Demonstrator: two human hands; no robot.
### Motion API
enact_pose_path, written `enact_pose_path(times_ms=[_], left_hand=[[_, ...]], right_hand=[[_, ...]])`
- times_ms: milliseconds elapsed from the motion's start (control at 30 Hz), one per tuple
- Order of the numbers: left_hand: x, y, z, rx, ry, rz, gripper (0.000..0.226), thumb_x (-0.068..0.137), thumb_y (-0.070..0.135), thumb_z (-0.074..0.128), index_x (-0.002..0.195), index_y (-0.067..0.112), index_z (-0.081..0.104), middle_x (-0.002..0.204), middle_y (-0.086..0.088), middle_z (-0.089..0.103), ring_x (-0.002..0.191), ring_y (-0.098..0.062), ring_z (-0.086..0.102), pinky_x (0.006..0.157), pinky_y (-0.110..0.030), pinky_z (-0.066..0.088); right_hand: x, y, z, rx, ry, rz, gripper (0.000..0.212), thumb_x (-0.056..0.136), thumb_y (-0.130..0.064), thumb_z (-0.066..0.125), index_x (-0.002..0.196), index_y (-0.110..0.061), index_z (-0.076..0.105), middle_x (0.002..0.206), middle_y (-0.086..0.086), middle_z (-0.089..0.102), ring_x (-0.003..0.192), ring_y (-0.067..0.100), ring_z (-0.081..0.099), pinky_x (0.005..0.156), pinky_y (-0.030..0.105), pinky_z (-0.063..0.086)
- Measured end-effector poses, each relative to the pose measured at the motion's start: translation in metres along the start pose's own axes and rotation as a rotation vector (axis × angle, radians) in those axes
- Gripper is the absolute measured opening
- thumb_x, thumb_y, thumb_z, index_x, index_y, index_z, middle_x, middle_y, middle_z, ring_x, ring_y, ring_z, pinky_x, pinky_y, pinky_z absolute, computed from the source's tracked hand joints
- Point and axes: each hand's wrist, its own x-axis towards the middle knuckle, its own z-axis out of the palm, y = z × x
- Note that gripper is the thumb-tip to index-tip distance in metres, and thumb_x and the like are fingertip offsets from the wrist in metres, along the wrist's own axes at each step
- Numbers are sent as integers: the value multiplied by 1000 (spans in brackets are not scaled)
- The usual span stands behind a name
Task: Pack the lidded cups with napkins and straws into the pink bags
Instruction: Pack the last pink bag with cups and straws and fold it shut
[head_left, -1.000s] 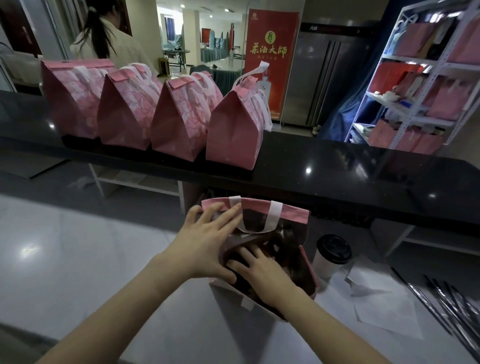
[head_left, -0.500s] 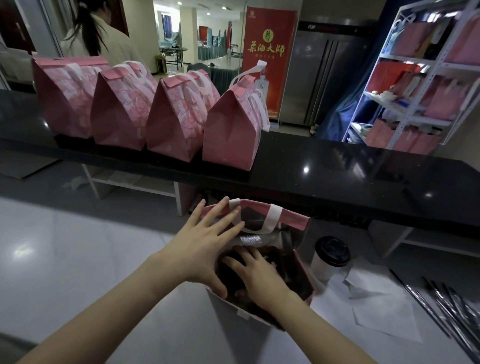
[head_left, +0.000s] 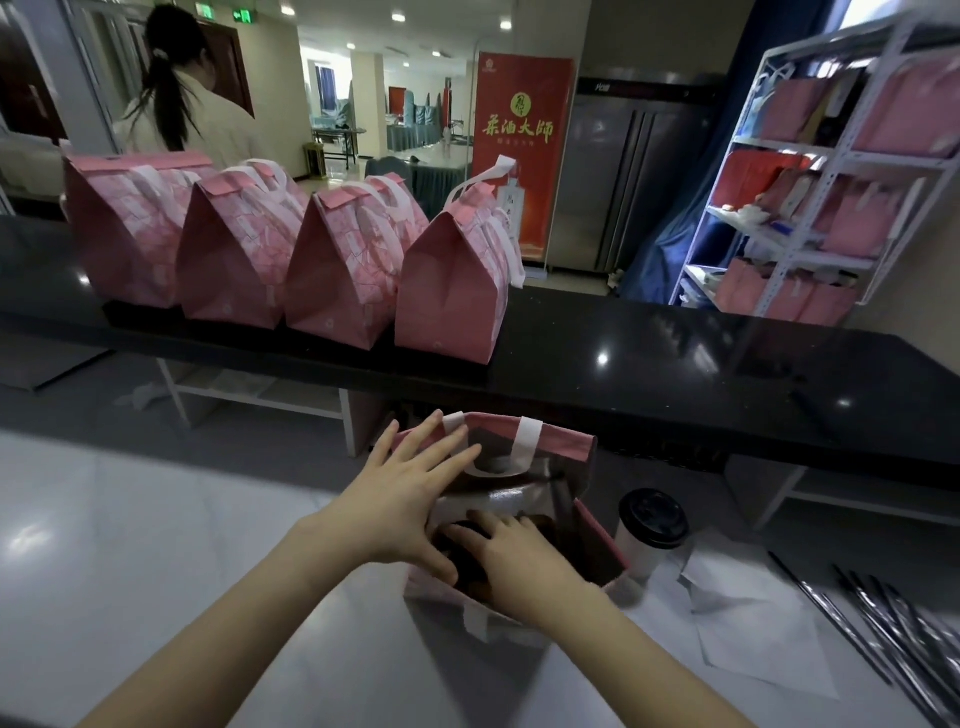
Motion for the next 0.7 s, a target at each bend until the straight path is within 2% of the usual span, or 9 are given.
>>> enact_pose_path(times_ms=[133, 233, 267, 333, 433, 500, 600, 667, 700], left_hand=[[7, 10, 5, 19, 53, 1, 117, 59, 79, 60, 151, 41, -2, 161, 13, -8, 142, -11, -30, 113, -52, -21], [17, 24, 7, 52, 109, 8, 108, 64, 80, 54, 151, 42, 3, 161, 9, 1, 146, -16, -19, 111, -53, -24], [20, 28, 7, 43, 119, 12, 106, 64, 81, 53, 150, 43, 4, 161, 9, 1, 147, -17, -17, 112, -53, -23], [28, 35, 8, 25, 118, 24, 107, 64, 83, 50, 150, 44, 0, 161, 10, -4, 146, -16, -19, 113, -54, -21], [36, 42, 14, -2, 98, 35, 108, 63, 88, 41, 144, 50, -19, 159, 12, -19, 143, -15, -29, 114, -56, -18], [39, 45, 19, -6, 90, 40, 107, 61, 91, 35, 139, 53, -27, 157, 12, -26, 140, -14, -34, 113, -56, -20], [38, 49, 24, 28, 89, 26, 107, 58, 95, 29, 139, 53, -26, 156, 11, -29, 138, -15, -39, 111, -57, -22], [35, 50, 25, 67, 113, 10, 106, 57, 96, 26, 143, 52, -19, 157, 10, -27, 138, -16, -39, 111, -58, -22], [34, 51, 24, 78, 124, 3, 107, 58, 97, 25, 146, 51, -14, 157, 9, -25, 139, -17, -38, 111, -58, -21]], right_hand=[[-41, 18, -26, -55, 146, -11, 38, 97, -44, 39, 121, -23, 60, 118, -2, 59, 108, 19, 52, 97, 37, 41], [-74, 37, -32, -88, 250, 20, 53, 93, -63, 26, 107, -32, 66, 106, -13, 63, 106, 9, 52, 108, 34, 33], [-84, 44, -31, -109, 278, 28, 53, 92, -66, 27, 105, -33, 67, 104, -16, 64, 107, 7, 51, 114, 37, 26], [-100, 57, -30, -170, 317, 38, 36, 91, -59, 42, 98, -34, 68, 99, -18, 65, 107, 6, 52, 118, 43, 20], [-113, 73, -25, -191, 464, 39, 6, 86, -35, 66, 86, -32, 71, 89, -14, 67, 95, 9, 61, 110, 46, 38], [-116, 81, -21, -118, 588, 36, 7, 86, -30, 65, 87, -27, 72, 90, -12, 67, 94, 9, 60, 107, 42, 41], [-117, 96, -16, 26, 742, 93, 18, 91, -31, 58, 102, -22, 69, 103, -8, 66, 101, 9, 58, 104, 33, 42], [-113, 114, -14, 70, 762, 211, 22, 89, -28, 63, 109, -20, 66, 111, -5, 63, 102, 13, 57, 96, 33, 48], [-110, 125, -12, 87, 697, 297, 28, 88, -27, 65, 114, -20, 64, 118, -3, 60, 105, 17, 55, 94, 36, 48]])
